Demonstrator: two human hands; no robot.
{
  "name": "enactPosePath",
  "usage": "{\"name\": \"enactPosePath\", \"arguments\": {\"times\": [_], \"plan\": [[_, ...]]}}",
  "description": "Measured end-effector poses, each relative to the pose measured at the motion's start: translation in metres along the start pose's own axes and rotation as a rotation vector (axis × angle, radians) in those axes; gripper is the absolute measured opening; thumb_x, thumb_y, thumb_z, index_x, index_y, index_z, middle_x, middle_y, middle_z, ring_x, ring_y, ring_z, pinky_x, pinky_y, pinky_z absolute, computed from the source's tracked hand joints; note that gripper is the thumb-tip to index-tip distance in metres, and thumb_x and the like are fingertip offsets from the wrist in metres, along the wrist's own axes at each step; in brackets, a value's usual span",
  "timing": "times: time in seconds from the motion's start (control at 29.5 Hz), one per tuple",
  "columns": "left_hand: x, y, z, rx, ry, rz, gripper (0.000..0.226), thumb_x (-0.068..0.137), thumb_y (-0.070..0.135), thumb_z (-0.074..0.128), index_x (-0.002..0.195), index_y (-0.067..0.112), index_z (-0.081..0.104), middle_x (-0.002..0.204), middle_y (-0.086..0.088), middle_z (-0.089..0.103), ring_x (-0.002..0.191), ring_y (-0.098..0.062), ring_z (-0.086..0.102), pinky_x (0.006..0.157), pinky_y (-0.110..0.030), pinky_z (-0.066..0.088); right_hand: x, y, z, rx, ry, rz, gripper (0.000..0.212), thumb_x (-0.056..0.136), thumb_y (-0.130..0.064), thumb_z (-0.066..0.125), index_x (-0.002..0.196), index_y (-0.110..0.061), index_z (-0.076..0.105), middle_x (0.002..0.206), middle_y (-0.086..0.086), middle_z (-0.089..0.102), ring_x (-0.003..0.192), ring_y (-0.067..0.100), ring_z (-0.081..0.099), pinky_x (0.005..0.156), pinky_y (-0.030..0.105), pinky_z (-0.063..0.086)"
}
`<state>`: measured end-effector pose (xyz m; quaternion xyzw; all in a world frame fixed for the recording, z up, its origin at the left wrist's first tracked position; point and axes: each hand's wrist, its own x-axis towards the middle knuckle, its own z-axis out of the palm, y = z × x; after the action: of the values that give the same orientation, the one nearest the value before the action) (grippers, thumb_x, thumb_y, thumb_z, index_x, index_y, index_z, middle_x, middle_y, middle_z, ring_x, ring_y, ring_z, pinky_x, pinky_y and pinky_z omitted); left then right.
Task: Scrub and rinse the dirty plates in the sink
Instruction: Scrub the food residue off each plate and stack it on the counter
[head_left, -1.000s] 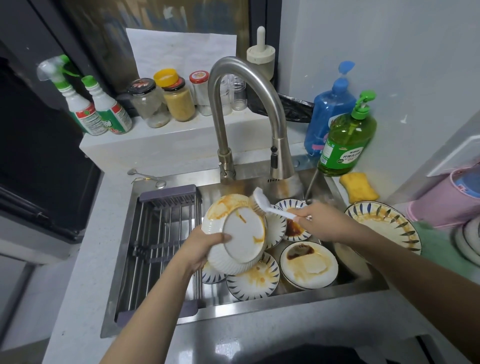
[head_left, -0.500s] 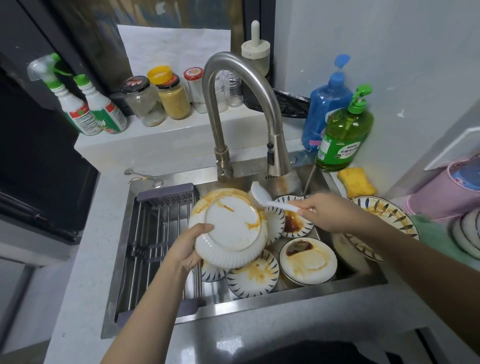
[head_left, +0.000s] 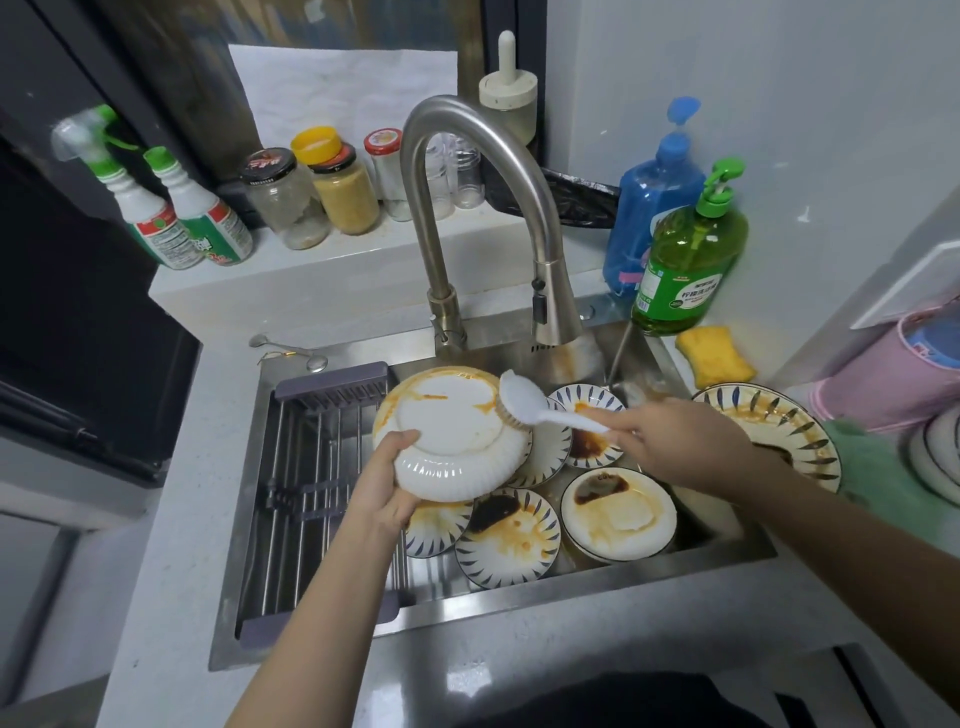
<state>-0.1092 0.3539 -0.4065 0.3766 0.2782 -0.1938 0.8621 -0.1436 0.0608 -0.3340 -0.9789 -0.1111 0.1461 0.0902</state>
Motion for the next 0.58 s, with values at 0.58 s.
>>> {"name": "enactPosePath", "arguments": {"times": [0.58], "plan": [[0.004, 0.001, 0.009, -0.199, 0.088, 0.035, 0.025, 0.093, 0.008, 0.048, 0.116, 0.009, 0.056, 0.103, -0.015, 0.068, 0.095, -0.033, 0.061, 0.066, -0.058, 0.051, -0.011, 0.0, 0.022, 0.103, 0.065, -0.032, 0.042, 0.1, -0.036, 0.038, 0.138, -0.051, 0.029, 0.061, -0.006, 0.053, 0.053, 0.008, 0.044, 0.049, 0.021, 0.032]]}}
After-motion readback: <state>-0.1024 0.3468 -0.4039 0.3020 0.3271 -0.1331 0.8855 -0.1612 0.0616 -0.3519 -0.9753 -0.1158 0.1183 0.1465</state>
